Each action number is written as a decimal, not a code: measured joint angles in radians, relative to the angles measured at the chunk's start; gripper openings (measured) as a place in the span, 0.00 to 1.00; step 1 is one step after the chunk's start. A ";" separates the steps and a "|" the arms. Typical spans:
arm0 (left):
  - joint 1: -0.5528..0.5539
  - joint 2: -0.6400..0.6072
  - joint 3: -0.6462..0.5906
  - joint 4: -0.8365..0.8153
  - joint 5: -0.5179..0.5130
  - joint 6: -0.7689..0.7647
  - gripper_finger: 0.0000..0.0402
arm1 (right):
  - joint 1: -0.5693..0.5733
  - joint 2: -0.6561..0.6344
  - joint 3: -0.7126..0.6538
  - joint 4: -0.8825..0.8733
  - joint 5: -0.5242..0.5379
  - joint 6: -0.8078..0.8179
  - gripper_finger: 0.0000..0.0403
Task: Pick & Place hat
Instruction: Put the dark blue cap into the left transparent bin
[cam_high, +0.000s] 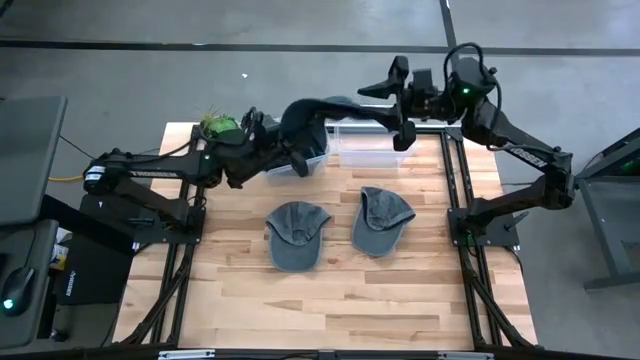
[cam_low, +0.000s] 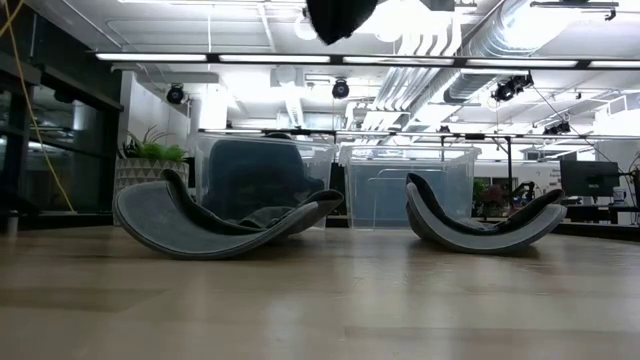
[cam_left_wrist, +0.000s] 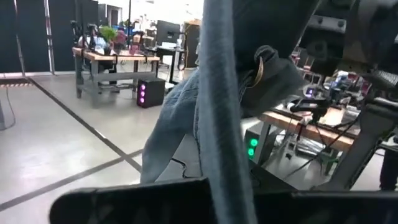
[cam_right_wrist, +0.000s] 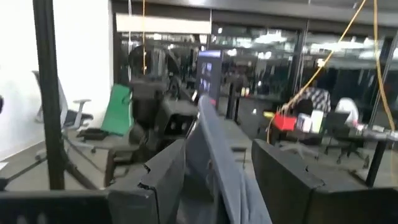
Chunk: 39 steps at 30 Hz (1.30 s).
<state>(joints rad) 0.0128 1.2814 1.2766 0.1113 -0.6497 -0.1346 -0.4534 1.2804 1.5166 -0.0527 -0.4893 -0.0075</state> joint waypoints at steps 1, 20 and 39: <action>0.000 -0.004 0.001 -0.013 0.002 0.000 0.00 | 0.000 0.000 0.000 -0.021 0.000 0.000 0.45; 0.134 -0.097 0.002 -0.436 0.171 -0.058 0.00 | 0.012 0.089 0.082 -0.294 0.090 -0.034 0.46; 0.294 -0.125 0.001 -0.691 0.380 -0.045 0.00 | 0.110 0.376 0.433 -0.717 0.338 -0.196 0.46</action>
<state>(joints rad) 0.3065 1.1565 1.2778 -0.5796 -0.2702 -0.1794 -0.3437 1.6569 1.9495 -0.7698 -0.1516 -0.2030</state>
